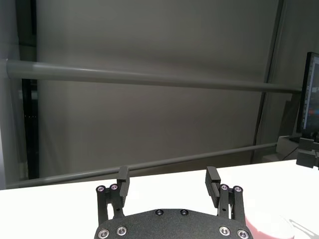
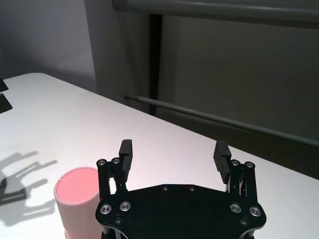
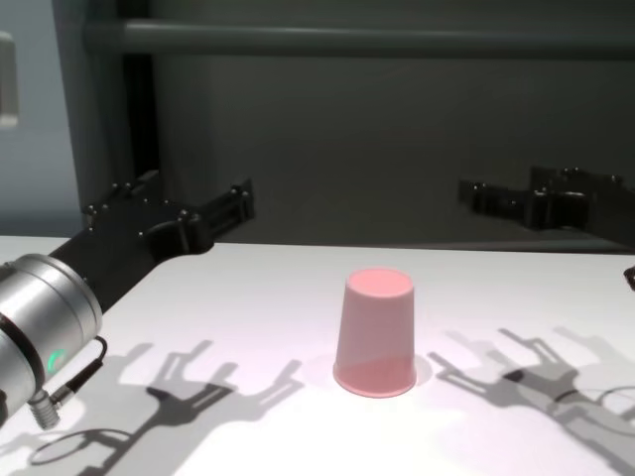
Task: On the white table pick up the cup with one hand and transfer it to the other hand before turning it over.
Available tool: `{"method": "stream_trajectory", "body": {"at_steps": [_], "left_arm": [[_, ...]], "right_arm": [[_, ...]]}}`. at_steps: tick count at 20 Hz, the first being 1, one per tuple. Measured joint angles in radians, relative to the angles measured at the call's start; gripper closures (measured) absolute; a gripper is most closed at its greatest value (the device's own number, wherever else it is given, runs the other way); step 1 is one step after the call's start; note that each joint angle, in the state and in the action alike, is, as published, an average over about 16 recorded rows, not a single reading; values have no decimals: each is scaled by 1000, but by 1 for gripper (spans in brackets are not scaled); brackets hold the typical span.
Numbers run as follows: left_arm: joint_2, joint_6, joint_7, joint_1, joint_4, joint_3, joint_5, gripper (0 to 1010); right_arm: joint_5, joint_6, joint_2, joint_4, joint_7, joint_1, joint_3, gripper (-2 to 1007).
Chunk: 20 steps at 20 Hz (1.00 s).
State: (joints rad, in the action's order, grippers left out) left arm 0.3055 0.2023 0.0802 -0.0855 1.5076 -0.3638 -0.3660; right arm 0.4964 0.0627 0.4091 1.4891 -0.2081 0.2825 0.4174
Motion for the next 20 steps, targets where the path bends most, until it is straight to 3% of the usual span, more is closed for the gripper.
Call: {"method": "stream_trajectory", "body": {"at_steps": [4, 9, 20], "left_arm": [[0, 0, 0, 0, 0, 0, 0, 9], [0, 0, 0, 0, 0, 0, 0, 9], [0, 0, 0, 0, 0, 0, 0, 9]], "right_arm": [[-62, -4, 8, 26, 36, -24, 11, 5], [-107, -35, 6, 42, 62, -64, 8, 5], [-113, -152, -22, 28, 74, -155, -47, 5]]}}
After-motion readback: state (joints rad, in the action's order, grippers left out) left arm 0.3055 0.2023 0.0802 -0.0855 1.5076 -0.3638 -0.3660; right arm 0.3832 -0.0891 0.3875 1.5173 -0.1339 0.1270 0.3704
